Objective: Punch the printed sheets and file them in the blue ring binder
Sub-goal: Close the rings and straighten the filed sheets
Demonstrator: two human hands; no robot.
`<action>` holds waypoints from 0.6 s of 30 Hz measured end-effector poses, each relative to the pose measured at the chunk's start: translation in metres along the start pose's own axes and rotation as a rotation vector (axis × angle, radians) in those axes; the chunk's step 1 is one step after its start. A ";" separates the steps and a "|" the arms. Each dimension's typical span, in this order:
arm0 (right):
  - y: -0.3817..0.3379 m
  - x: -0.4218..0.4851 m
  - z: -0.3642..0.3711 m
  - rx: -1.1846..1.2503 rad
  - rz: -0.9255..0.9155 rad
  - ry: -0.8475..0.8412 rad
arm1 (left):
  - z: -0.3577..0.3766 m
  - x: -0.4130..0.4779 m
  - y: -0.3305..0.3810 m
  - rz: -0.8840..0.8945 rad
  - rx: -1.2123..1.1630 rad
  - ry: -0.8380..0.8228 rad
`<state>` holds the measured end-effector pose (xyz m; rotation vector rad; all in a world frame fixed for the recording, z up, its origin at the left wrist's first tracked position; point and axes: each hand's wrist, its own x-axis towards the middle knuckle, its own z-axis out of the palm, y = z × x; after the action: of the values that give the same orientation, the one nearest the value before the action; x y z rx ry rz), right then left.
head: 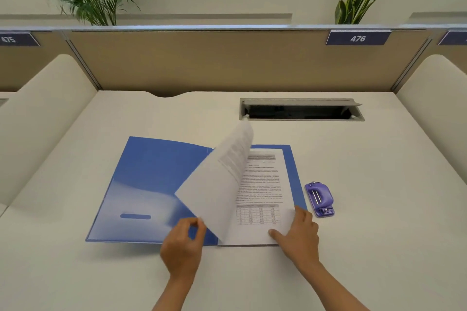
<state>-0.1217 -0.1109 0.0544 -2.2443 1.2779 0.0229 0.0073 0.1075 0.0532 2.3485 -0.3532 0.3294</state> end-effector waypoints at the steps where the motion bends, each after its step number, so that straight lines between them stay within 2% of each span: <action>1: -0.001 0.000 0.001 -0.031 0.021 -0.008 | -0.004 -0.001 -0.003 -0.046 0.010 0.015; 12: -0.005 0.008 0.003 0.007 0.079 -0.046 | -0.020 -0.016 -0.020 -0.462 0.020 0.141; 16: -0.006 0.009 0.002 0.038 0.072 -0.041 | -0.020 -0.020 -0.027 -0.503 0.031 0.158; 18: -0.008 0.008 0.000 -0.026 0.074 -0.030 | -0.020 -0.021 -0.029 -0.490 0.030 0.160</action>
<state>-0.1109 -0.1141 0.0552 -2.2097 1.3508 0.1011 -0.0048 0.1451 0.0419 2.3263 0.3039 0.2810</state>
